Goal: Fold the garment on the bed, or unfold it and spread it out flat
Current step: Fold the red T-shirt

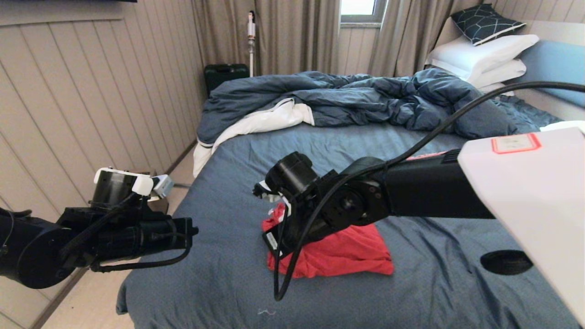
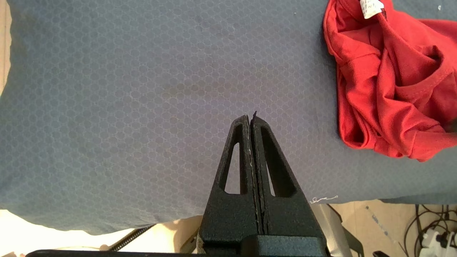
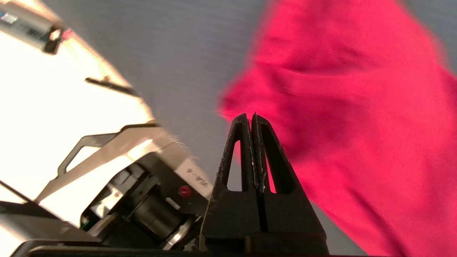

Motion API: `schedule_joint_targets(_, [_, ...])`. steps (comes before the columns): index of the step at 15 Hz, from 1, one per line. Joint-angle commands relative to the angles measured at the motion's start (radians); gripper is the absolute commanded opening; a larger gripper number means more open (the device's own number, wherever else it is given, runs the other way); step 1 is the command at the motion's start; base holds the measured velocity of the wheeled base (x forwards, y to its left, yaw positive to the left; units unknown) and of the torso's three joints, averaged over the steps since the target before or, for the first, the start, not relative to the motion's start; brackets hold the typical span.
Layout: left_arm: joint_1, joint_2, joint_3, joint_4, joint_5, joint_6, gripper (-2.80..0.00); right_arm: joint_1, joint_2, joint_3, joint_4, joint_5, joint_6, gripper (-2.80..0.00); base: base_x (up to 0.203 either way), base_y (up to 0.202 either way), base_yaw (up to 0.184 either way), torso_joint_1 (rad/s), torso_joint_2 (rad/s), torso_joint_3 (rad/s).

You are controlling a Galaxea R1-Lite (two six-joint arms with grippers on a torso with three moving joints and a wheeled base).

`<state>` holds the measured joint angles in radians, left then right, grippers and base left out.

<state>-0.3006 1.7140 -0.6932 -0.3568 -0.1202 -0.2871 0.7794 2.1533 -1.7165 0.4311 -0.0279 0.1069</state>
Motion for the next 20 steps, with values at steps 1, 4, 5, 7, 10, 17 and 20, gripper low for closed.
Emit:
schedule_joint_targets(1, [0.0,-0.001,0.0,-0.002,-0.001,-0.003,-2.8,-0.047,-0.057,0.043,0.0,-0.004,0.003,-2.8,0.0,0.0,0.0,0.0,0.0,0.0])
schedule_joint_targets(4, [-0.001,-0.016,-0.018,-0.002,-0.002,-0.006,-2.8,-0.135,-0.15,0.196,-0.012,-0.003,0.006,-2.8,0.0,0.0,0.0,0.0,0.0,0.0])
schedule_joint_targets(5, [-0.012,-0.016,-0.029,0.002,-0.001,-0.006,-2.8,-0.163,-0.172,0.245,-0.03,-0.003,0.007,-2.8,0.0,0.0,0.0,0.0,0.0,0.0])
schedule_joint_targets(7, [-0.099,-0.008,-0.126,0.043,0.021,-0.011,-2.8,-0.224,-0.205,0.357,-0.117,-0.004,0.008,-2.8,0.0,0.0,0.0,0.0,0.0,0.0])
schedule_joint_targets(10, [-0.216,0.02,-0.352,0.227,0.085,-0.028,-2.8,-0.257,-0.202,0.388,-0.166,0.0,0.03,-2.8,0.0,0.0,0.0,0.0,0.0,0.0])
schedule_joint_targets(17, [-0.221,-0.091,-0.318,0.388,0.132,-0.128,-2.8,-0.152,0.086,0.079,-0.177,-0.007,0.061,-2.8,0.0,0.0,0.0,0.0,0.0,0.0])
schedule_joint_targets(20, [-0.137,-0.165,-0.176,0.333,0.121,-0.127,-2.8,-0.113,0.185,-0.049,-0.141,-0.009,0.066,-2.8,0.0,0.0,0.0,0.0,0.0,0.0])
